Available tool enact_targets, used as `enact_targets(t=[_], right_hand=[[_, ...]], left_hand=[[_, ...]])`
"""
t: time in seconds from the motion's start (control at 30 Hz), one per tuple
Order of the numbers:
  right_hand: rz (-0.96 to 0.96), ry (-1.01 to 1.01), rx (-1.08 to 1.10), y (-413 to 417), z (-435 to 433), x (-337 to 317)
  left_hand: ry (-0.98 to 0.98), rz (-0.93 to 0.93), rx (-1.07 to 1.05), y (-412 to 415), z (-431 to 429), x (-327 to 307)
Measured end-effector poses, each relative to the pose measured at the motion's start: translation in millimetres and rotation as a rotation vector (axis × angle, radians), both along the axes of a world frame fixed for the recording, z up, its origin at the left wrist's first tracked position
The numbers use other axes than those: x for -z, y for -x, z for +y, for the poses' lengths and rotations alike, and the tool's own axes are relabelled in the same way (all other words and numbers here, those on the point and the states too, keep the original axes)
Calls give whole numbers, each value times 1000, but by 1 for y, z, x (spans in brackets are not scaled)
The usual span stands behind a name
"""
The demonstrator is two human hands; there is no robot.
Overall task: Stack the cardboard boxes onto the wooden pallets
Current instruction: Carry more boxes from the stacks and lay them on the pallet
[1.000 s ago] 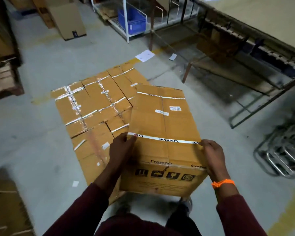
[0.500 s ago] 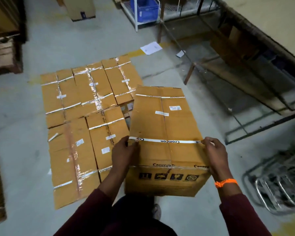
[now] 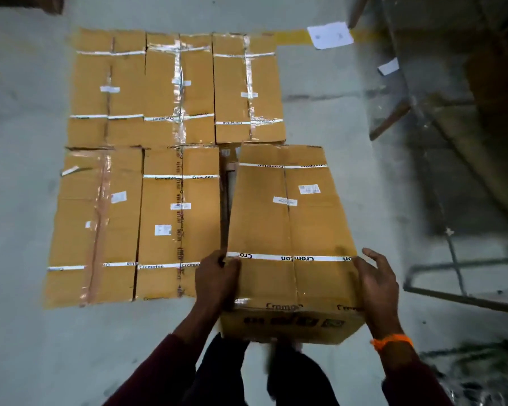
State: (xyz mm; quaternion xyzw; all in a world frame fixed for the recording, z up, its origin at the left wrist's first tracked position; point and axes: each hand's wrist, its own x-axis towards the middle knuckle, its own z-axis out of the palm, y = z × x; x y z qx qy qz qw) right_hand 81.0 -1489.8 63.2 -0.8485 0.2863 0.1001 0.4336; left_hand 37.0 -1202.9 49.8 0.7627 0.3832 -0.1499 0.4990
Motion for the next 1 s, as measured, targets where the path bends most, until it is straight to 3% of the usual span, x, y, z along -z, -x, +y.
enact_targets(t=[0.13,0.43,0.7,1.0], right_hand=[[-22,57,-124,-16,-16,70],[-140,-34,-109,-20,-30,234],[-268,-90,-71,-4,-5,354],[-198,-26,-103,1,11,410]], left_hand=[[-44,13,-114,9,-26,69],[-172,-97,-441,28,-73,227],[-323,-176,-380,37,-52,344],[-353,-76,-164,51,-39,400]])
